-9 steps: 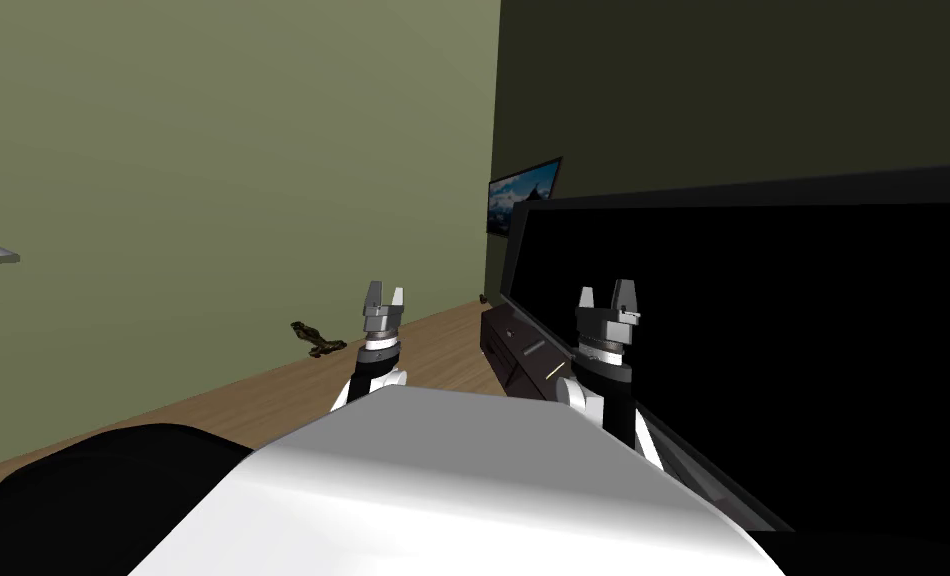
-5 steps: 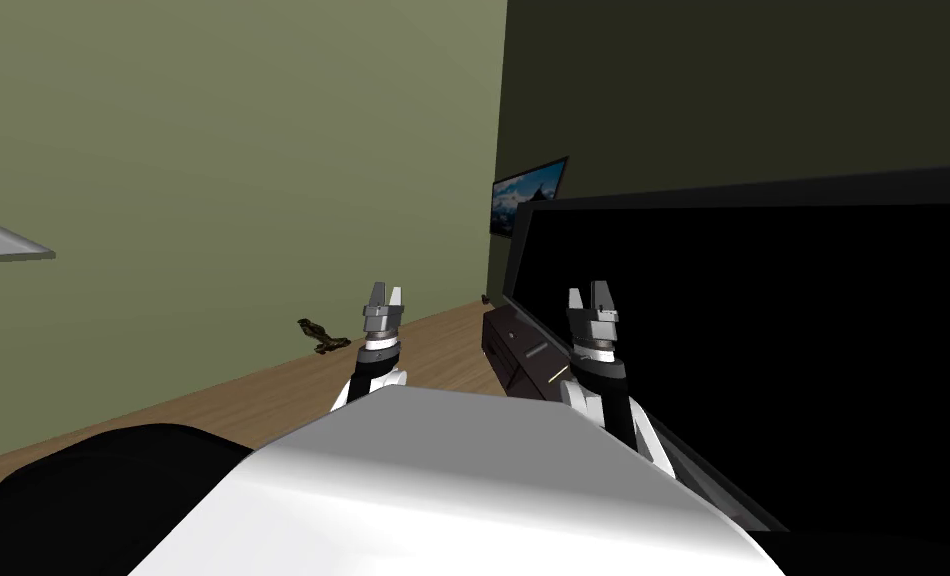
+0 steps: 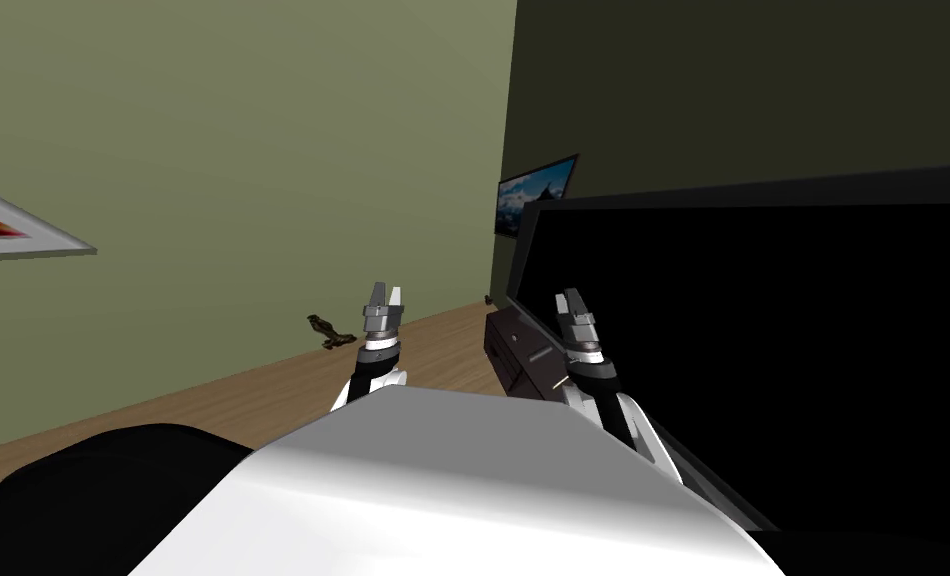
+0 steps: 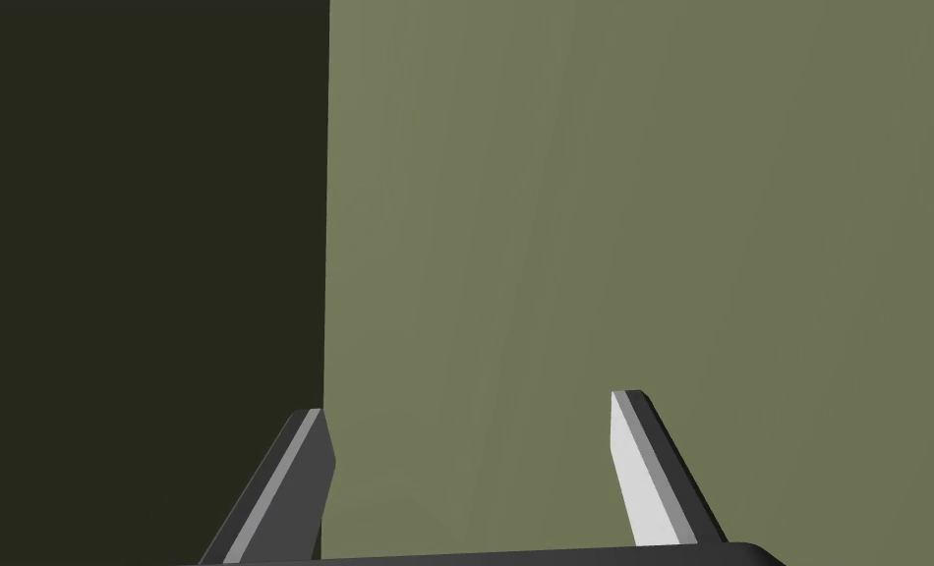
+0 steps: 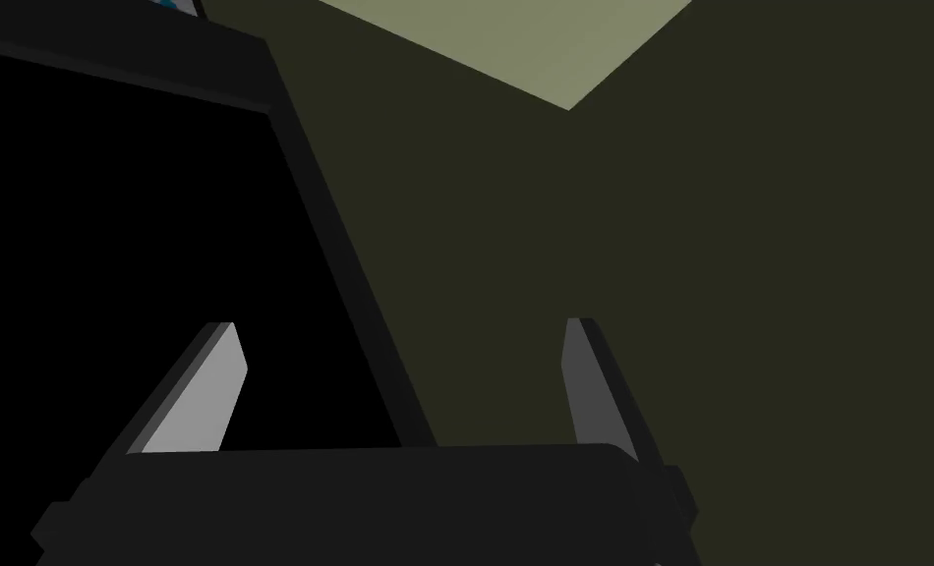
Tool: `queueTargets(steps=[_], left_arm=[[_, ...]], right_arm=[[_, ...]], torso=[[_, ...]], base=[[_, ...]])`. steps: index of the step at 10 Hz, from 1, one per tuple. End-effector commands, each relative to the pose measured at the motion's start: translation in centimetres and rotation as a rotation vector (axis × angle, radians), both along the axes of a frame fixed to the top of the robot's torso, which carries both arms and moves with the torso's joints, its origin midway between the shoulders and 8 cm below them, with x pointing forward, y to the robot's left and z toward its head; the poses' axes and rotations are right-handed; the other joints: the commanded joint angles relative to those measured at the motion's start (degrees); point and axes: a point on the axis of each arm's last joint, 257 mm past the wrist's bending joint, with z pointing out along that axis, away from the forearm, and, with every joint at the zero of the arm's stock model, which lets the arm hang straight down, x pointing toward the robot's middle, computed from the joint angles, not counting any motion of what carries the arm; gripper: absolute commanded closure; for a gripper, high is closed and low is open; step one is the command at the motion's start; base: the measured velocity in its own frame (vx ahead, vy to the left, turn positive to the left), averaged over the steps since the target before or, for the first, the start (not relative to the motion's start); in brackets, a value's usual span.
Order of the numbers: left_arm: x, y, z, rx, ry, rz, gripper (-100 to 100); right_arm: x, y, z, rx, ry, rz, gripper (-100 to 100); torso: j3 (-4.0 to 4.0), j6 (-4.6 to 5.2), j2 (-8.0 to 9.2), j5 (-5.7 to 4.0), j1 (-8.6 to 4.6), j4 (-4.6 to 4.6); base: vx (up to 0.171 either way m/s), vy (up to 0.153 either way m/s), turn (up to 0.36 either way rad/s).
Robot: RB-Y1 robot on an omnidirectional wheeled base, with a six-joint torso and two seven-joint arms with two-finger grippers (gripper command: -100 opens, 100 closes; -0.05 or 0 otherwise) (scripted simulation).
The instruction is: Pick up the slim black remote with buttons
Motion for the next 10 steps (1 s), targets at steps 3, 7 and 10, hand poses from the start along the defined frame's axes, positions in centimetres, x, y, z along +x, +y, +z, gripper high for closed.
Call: queueTargets(steps=[3, 7, 10], left_arm=[[0.0, 0.0, 0.0, 0.0, 0.0, 0.0, 0], [0.0, 0.0, 0.0, 0.0, 0.0, 0.0, 0], [0.0, 0.0, 0.0, 0.0, 0.0, 0.0, 0]], right_arm=[[0.6, 2.0, -2.7, -0.131, 0.052, 0.015, -100], [0.9, 3.8, -5.6, -0.263, 0.103, 0.032, -100], [1.0, 5.3, -8.8, -0.38, 0.155, 0.059, -100]], torso=[[-0.03, -0.02, -0.05, 0.0, -0.01, -0.01], [-0.01, -0.02, -0.02, 0.0, 0.01, 0.0], [-0.02, 0.01, -0.03, 0.0, -0.01, -0.01]], base=[[0.024, -0.003, 0.098], [0.022, -0.003, 0.08], [0.025, -0.004, 0.087]])
